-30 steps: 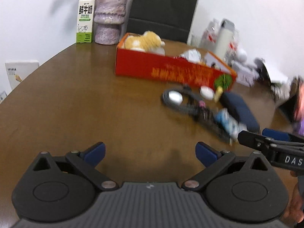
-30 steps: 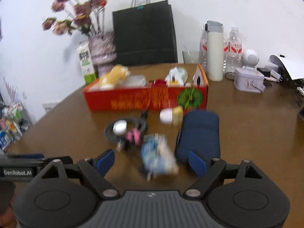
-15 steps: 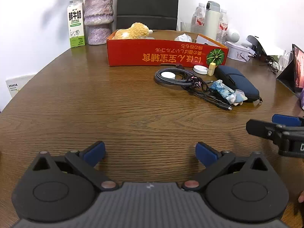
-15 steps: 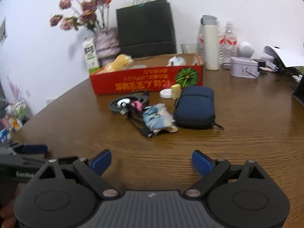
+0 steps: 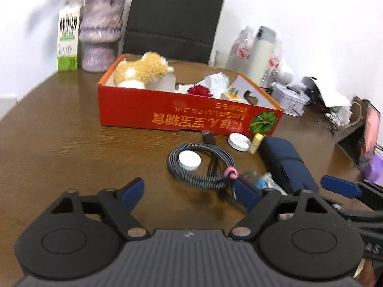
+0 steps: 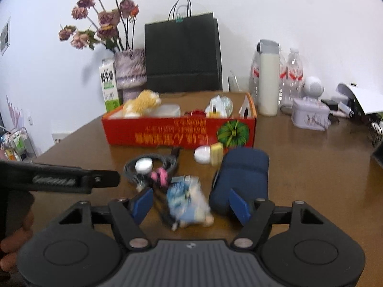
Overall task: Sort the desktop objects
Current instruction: 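Grasp the white round cap with the left gripper while the right grasps the yellow block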
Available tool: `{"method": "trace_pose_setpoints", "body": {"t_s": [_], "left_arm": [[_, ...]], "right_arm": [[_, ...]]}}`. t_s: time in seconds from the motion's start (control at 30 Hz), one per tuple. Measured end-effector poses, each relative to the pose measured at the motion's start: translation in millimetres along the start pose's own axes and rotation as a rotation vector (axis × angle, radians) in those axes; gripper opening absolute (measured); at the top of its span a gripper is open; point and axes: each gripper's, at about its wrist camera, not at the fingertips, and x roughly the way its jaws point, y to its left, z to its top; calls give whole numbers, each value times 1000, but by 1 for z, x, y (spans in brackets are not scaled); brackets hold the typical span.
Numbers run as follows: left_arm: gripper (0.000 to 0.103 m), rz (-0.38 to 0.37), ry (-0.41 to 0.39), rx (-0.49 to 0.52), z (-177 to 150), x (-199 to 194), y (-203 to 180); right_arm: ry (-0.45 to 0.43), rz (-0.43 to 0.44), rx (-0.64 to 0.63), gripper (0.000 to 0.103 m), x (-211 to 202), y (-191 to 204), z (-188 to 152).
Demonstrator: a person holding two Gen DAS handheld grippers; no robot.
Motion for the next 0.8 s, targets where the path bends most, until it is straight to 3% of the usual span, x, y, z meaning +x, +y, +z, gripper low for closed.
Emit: {"method": "trace_pose_setpoints", "body": {"t_s": [0.1,0.17,0.2,0.3,0.37,0.47,0.53,0.63,0.8], "left_arm": [[69,26,0,-2,13,24,2],[48,39,55,-2,21,45,7],[46,38,80,-12,23,54,10],[47,61,21,-42,21,48,14],[48,70,-12,27,18,41,5],[37,62,-5,131,17,45,-14],[36,74,8,167,19,56,-23],[37,73,14,214,21,68,-33],[43,51,-23,282,13,74,-41]], "right_arm": [[-13,-10,4,70,11,-5,13],[-14,-8,-4,70,21,-8,21],[-16,-8,-13,69,26,-9,25],[-16,-8,-41,66,45,-11,40],[-10,1,-40,64,60,-13,49],[30,48,-7,52,89,-18,63],[69,48,12,42,108,-20,68],[106,-9,8,37,136,-23,70],[98,-141,-122,35,152,-21,55]]}}
